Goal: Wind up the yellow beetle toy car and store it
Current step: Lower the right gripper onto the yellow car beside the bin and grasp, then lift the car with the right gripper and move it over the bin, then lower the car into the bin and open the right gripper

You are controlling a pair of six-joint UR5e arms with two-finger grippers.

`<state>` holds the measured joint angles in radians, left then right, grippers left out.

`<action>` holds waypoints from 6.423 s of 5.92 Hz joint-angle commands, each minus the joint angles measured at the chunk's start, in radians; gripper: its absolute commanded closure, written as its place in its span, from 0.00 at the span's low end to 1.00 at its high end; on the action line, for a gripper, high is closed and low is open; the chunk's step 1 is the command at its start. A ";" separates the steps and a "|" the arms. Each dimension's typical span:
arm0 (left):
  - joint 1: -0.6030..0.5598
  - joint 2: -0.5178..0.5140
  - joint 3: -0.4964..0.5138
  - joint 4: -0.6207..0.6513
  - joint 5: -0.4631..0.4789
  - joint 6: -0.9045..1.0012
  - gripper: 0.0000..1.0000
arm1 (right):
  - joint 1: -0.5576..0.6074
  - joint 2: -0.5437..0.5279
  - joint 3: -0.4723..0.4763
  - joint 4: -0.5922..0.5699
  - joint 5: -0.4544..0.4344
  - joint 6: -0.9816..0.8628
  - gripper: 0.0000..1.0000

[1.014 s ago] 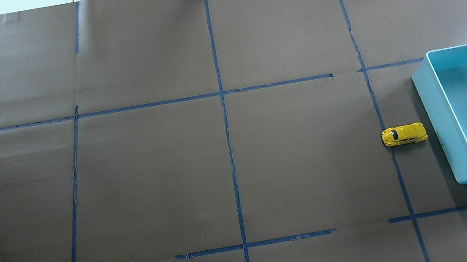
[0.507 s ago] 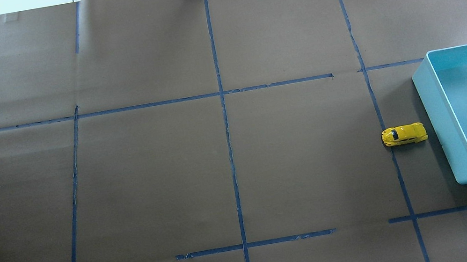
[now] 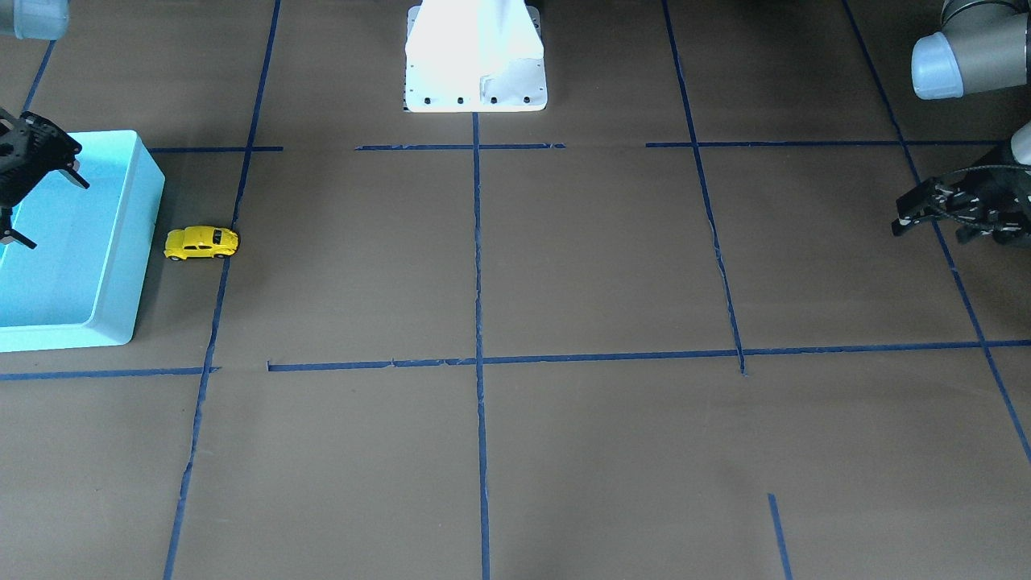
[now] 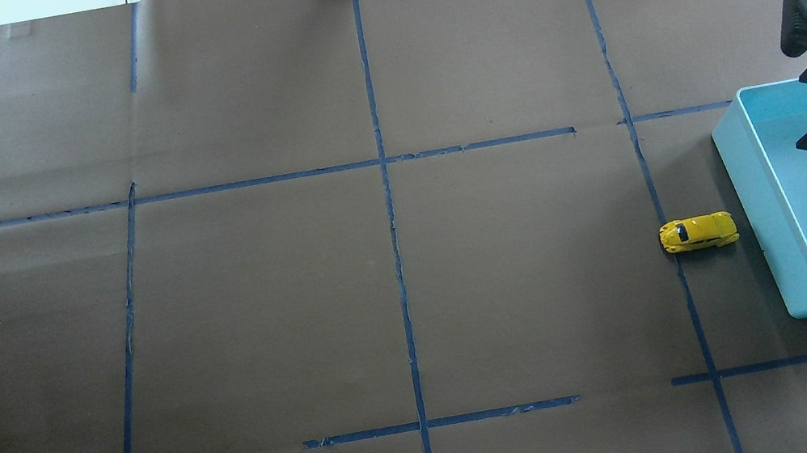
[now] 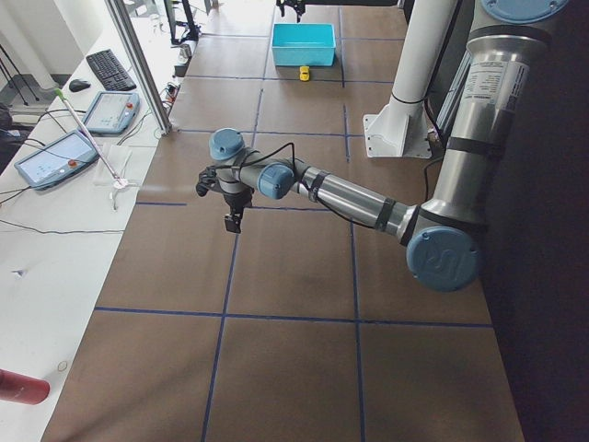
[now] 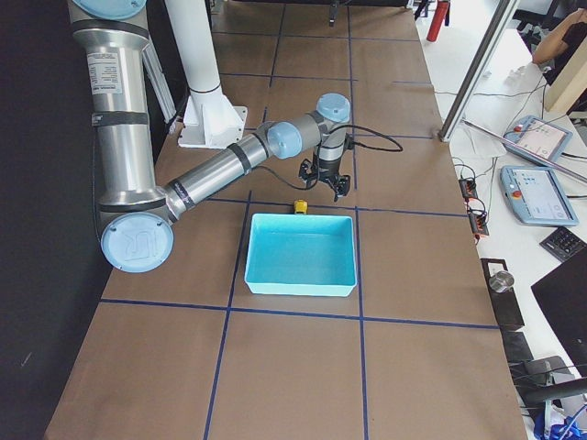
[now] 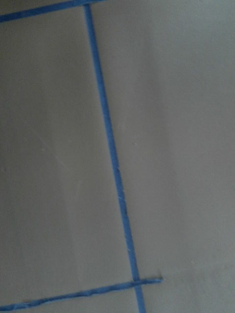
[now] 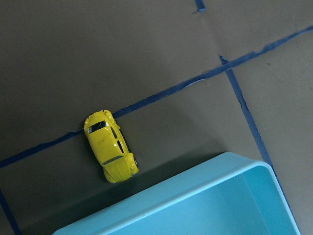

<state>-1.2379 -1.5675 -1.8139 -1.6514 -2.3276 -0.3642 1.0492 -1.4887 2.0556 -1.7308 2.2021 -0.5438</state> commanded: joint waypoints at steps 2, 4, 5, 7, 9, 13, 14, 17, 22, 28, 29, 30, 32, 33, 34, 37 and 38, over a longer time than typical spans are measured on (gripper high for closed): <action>-0.198 0.101 -0.004 0.004 -0.001 0.008 0.00 | -0.211 0.027 -0.006 0.046 -0.147 -0.030 0.00; -0.297 0.107 0.013 0.024 0.001 0.061 0.00 | -0.257 0.018 -0.022 0.060 -0.166 -0.031 0.00; -0.364 0.104 0.077 0.022 0.001 0.177 0.00 | -0.290 0.018 -0.046 0.075 -0.198 -0.028 0.00; -0.376 0.109 0.128 0.013 0.002 0.222 0.00 | -0.322 0.018 -0.148 0.196 -0.216 -0.028 0.00; -0.379 0.109 0.123 0.008 0.007 0.225 0.00 | -0.351 0.011 -0.152 0.209 -0.222 -0.027 0.00; -0.379 0.178 0.123 -0.135 0.002 0.229 0.00 | -0.397 0.002 -0.158 0.209 -0.277 -0.024 0.00; -0.377 0.170 0.128 -0.134 0.002 0.222 0.00 | -0.399 0.002 -0.169 0.209 -0.285 -0.021 0.00; -0.376 0.161 0.123 -0.120 -0.001 0.222 0.00 | -0.399 0.013 -0.192 0.211 -0.283 -0.016 0.64; -0.376 0.161 0.107 -0.117 -0.001 0.222 0.00 | -0.303 -0.050 0.157 0.026 -0.294 -0.027 1.00; -0.373 0.149 0.116 -0.080 -0.006 0.219 0.00 | -0.159 -0.271 -0.013 0.236 -0.291 -0.323 1.00; -0.373 0.149 0.119 -0.088 -0.003 0.223 0.00 | -0.161 -0.266 -0.078 0.290 -0.291 -0.323 1.00; -0.371 0.129 0.128 -0.087 0.004 0.228 0.00 | -0.163 -0.263 -0.122 0.327 -0.291 -0.321 1.00; -0.370 0.029 0.250 -0.076 0.013 0.226 0.00 | -0.166 -0.256 -0.150 0.332 -0.291 -0.291 1.00; -0.365 -0.027 0.305 -0.076 0.013 0.225 0.00 | -0.166 -0.245 -0.166 0.332 -0.291 -0.291 0.99; -0.342 -0.061 0.368 -0.073 0.013 0.225 0.00 | -0.167 -0.240 -0.176 0.333 -0.292 -0.291 0.94; -0.344 -0.065 0.378 -0.073 0.013 0.226 0.00 | -0.167 -0.209 -0.212 0.333 -0.291 -0.291 0.81; -0.344 -0.065 0.378 -0.073 0.014 0.226 0.00 | -0.167 -0.208 -0.213 0.333 -0.291 -0.289 0.43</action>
<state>-1.5816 -1.6318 -1.4365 -1.7242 -2.3143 -0.1384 0.8821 -1.6994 1.8447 -1.3975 1.9112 -0.8342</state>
